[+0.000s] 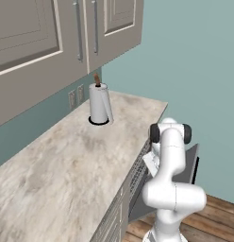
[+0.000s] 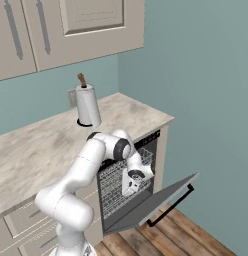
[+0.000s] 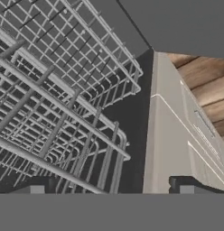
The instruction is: Open the dishwasher door and pull out the top rack.
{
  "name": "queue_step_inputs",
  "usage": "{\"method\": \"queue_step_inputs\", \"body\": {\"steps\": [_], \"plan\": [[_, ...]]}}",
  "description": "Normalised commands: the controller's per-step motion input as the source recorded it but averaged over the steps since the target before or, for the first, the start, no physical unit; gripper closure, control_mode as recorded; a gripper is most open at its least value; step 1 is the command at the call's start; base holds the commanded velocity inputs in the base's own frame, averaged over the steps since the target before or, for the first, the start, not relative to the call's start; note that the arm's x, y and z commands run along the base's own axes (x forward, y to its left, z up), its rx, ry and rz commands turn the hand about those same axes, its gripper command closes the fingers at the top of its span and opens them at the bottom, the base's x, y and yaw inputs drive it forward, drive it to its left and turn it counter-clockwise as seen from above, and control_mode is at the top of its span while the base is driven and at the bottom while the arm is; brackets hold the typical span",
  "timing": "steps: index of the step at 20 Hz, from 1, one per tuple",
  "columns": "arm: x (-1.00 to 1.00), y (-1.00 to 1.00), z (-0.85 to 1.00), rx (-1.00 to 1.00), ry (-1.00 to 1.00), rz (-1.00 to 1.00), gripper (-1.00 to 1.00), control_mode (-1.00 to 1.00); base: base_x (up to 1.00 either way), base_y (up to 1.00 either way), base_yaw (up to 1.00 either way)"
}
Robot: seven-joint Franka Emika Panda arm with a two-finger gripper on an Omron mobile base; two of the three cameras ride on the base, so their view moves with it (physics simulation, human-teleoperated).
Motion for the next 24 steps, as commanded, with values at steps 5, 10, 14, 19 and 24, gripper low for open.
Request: {"method": "queue_step_inputs", "body": {"steps": [5, 10, 14, 19, 24], "plan": [[0.45, 0.18, -0.38, 0.09, -0.09, 0.00, -1.00, -1.00, 0.00, 0.00, 0.00], [0.27, 0.03, -0.15, 0.19, -0.14, 0.00, -1.00, -1.00, 0.00, 0.00, 0.00], [0.40, 0.13, -0.43, 0.12, -0.13, 0.01, -1.00, -1.00, 0.00, 0.00, 0.00], [0.14, 0.36, 0.10, 0.13, -0.21, 0.06, -1.00, -1.00, 0.00, 0.00, 0.00], [-0.05, 0.35, 0.83, 0.09, -0.29, 0.08, -1.00, -1.00, 0.00, 0.00, 0.00]]}}
